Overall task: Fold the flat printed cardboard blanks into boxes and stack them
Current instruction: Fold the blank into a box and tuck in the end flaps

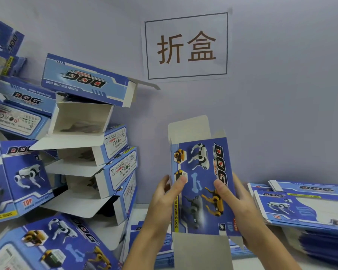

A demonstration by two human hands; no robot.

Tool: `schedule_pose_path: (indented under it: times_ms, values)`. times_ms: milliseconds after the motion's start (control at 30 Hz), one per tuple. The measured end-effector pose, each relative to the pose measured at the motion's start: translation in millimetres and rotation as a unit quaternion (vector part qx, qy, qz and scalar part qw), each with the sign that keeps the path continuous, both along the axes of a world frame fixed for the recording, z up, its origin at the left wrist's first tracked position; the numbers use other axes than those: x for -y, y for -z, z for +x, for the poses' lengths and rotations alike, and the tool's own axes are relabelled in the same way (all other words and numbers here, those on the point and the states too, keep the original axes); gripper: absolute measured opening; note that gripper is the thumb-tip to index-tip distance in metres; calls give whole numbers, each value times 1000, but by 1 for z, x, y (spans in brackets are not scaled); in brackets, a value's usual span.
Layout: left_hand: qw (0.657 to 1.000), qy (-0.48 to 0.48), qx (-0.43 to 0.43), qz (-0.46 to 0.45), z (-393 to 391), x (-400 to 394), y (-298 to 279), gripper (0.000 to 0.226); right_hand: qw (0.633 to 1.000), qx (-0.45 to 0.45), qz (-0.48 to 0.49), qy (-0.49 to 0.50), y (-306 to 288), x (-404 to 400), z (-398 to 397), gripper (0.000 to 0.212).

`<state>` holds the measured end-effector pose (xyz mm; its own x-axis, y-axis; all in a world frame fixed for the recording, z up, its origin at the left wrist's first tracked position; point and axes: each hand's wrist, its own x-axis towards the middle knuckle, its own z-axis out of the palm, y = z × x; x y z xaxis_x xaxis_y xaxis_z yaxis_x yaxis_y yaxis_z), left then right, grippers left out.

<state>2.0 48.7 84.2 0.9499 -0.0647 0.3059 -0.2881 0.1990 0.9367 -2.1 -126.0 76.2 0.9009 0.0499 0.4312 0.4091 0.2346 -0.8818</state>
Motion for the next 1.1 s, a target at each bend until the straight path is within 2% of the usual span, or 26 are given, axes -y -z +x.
schedule_pose_path:
  times_ms: [67, 133, 233, 333, 500, 600, 800, 867, 967, 1100]
  values:
    - [999, -32, 20, 4, 2, 4, 1, 74, 1000, -3, 19, -14, -1, -6, -1, 65]
    - [996, -79, 37, 12, 4, 6, 3, 60, 1000, 5, 11, 14, -3, -12, -1, 63]
    - [997, -66, 47, 5, 3, 5, 4, 38, 996, 19, -1, 86, 0, -16, 3, 68]
    - [996, -62, 66, 22, 2, 2, 1, 27, 992, 17, -3, 125, 6, -15, 7, 72]
    - [993, -73, 80, 42, 1, 5, -1, 39, 996, -11, 12, 91, 4, -14, 7, 58]
    - [991, -91, 81, 53, 1, 5, -1, 46, 998, -15, 15, 54, 3, -13, 5, 57]
    - [979, -145, 98, 104, 4, 2, 2, 54, 998, -10, 6, 55, 2, -14, 3, 56]
    - [985, -127, 83, 88, 5, 0, 3, 53, 999, -25, 4, 25, 2, -10, 3, 60]
    - [993, -106, 37, 27, 8, -7, 6, 56, 998, -48, -1, -41, 1, 0, 2, 77]
    - [998, -12, -54, -27, 7, -10, 11, 66, 996, -66, -23, -53, 0, 6, 3, 83]
